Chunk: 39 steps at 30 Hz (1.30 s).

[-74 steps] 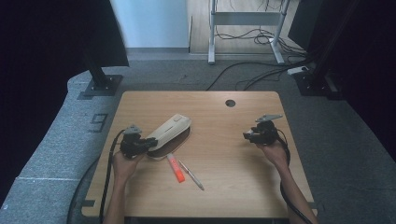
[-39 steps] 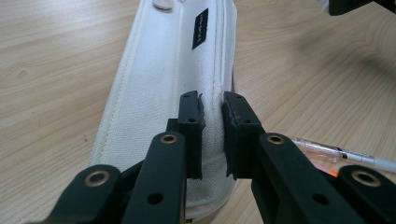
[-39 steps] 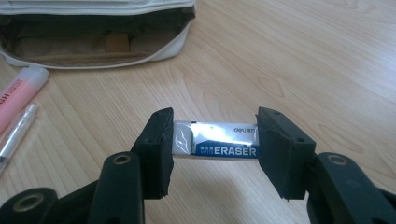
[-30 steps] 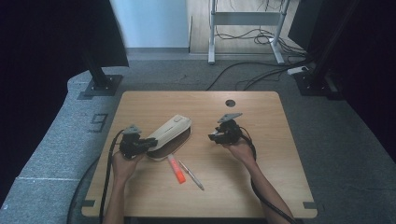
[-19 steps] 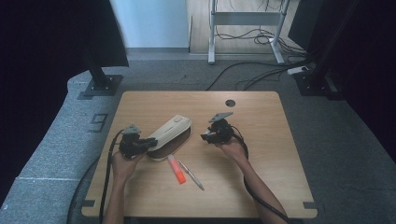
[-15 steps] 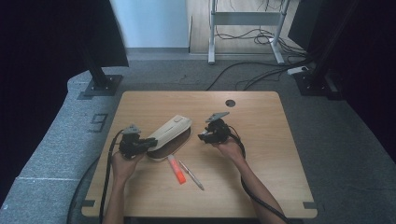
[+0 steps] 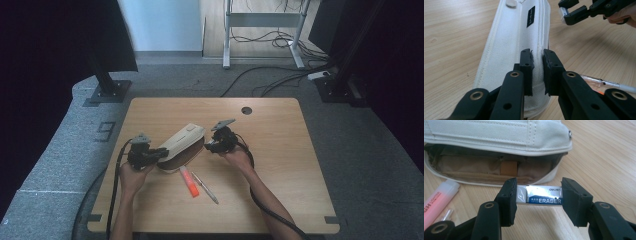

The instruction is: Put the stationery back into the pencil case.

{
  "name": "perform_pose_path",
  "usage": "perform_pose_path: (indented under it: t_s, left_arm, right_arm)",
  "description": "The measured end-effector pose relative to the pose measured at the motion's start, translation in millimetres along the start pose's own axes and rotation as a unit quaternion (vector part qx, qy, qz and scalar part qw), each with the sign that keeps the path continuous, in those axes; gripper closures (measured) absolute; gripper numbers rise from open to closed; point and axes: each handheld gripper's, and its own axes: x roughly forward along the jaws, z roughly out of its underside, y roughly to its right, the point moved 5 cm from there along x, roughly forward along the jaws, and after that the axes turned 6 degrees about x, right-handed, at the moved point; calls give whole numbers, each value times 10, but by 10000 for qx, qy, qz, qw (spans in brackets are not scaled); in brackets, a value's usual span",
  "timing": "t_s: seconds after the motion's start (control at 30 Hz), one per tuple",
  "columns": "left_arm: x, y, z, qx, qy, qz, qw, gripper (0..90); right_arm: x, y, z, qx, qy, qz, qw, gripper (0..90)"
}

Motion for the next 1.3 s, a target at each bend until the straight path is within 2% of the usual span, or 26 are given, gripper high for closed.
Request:
perform_pose_path:
  t_s: [0.4, 0.83, 1.3]
  left_arm:
    - [-1, 6, -2, -7, 21, 55, 10000, 790]
    - [0, 19, -7, 5, 37, 123, 9999, 790]
    - [5, 36, -21, 0, 82, 214, 9997, 791]
  right_arm:
    - [204, -31, -80, -40, -46, 27, 10000, 469]
    - [427, -2, -136, 63, -82, 97, 9999, 468]
    - [565, -12, -158, 123, 9, 106, 9999, 468]
